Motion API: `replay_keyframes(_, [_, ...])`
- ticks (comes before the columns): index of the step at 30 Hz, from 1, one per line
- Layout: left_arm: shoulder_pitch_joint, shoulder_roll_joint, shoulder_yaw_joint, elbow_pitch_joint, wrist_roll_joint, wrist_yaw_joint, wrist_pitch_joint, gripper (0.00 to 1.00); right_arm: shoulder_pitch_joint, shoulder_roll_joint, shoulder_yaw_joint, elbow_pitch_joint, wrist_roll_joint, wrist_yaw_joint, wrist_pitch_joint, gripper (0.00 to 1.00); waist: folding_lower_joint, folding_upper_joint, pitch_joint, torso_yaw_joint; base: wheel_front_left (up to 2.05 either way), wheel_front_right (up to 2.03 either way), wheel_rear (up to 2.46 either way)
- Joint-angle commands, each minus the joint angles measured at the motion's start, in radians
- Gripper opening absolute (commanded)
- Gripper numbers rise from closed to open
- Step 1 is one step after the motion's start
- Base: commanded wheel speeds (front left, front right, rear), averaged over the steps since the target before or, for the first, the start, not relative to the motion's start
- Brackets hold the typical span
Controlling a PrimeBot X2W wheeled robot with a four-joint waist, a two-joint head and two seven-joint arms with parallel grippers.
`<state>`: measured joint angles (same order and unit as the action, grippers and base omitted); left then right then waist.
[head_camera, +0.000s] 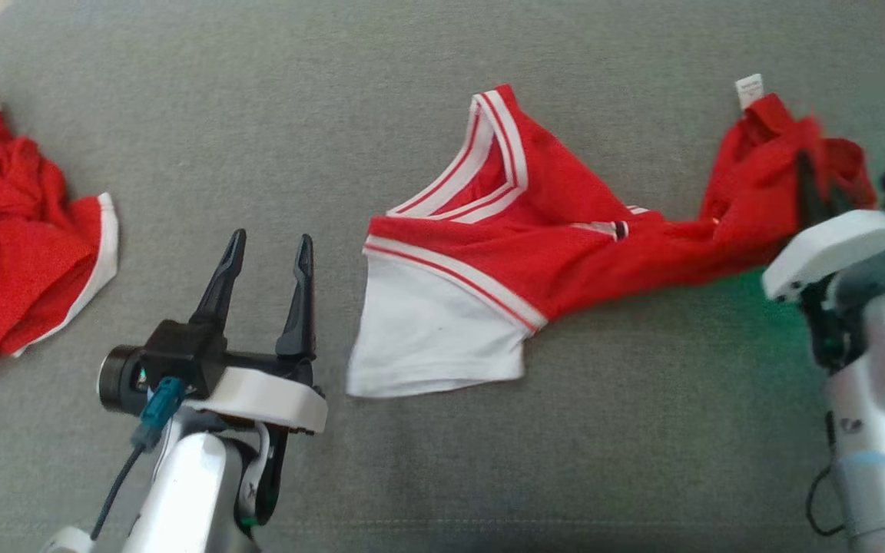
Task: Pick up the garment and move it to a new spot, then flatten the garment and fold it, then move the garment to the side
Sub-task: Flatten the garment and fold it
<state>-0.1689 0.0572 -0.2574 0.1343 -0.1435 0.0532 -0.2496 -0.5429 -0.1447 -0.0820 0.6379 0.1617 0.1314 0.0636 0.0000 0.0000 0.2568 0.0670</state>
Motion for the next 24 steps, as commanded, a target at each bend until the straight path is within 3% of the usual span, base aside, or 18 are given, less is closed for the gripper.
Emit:
replay_keyframes(1, [-0.034, 0.003, 0.034, -0.031, 0.005, -0.002, -0.012, 1.0, -0.005, -0.002, -0.013, -0.058, 0.007, -0.001, -0.032, 0.0, 0.0, 0.0, -0.005, -0.017, 0.0, 0.0, 0.0])
replay_keyframes(8, [-0.03, 0.006, 0.046, -0.037, 0.014, -0.006, -0.012, 1.0, 0.161, 0.058, -0.177, -0.205, 0.021, -0.001, -0.036, 0.0, 0.0, 0.0, -0.005, -0.055, 0.0, 0.0, 0.0])
replay_keyframes(14, [-0.023, 0.01, 0.057, -0.04, 0.02, -0.01, -0.012, 1.0, 0.334, 0.093, -0.213, -0.323, 0.1, -0.001, -0.004, 0.03, 0.0, 0.0, -0.003, -0.079, 0.0, 0.0, 0.0])
replay_keyframes(15, [-0.022, 0.011, 0.058, -0.04, 0.02, -0.01, -0.012, 1.0, 0.349, 0.094, -0.202, -0.32, 0.124, -0.001, -0.007, 0.37, 0.0, 0.0, -0.004, -0.082, 0.0, 0.0, 0.0])
replay_keyframes(16, [-0.021, 0.011, 0.059, -0.039, 0.02, -0.011, -0.012, 1.0, 0.359, 0.094, -0.194, -0.319, 0.137, -0.001, -0.015, 1.0, 0.0, 0.0, -0.004, -0.084, 0.0, 0.0, 0.0])
replay_keyframes(24, [-0.016, 0.02, 0.064, -0.033, 0.025, -0.015, -0.012, 1.0, 0.37, 0.094, -0.16, -0.374, 0.114, -0.001, -0.118, 1.0, 0.0, 0.0, -0.018, -0.095, 0.0, 0.0, 0.0])
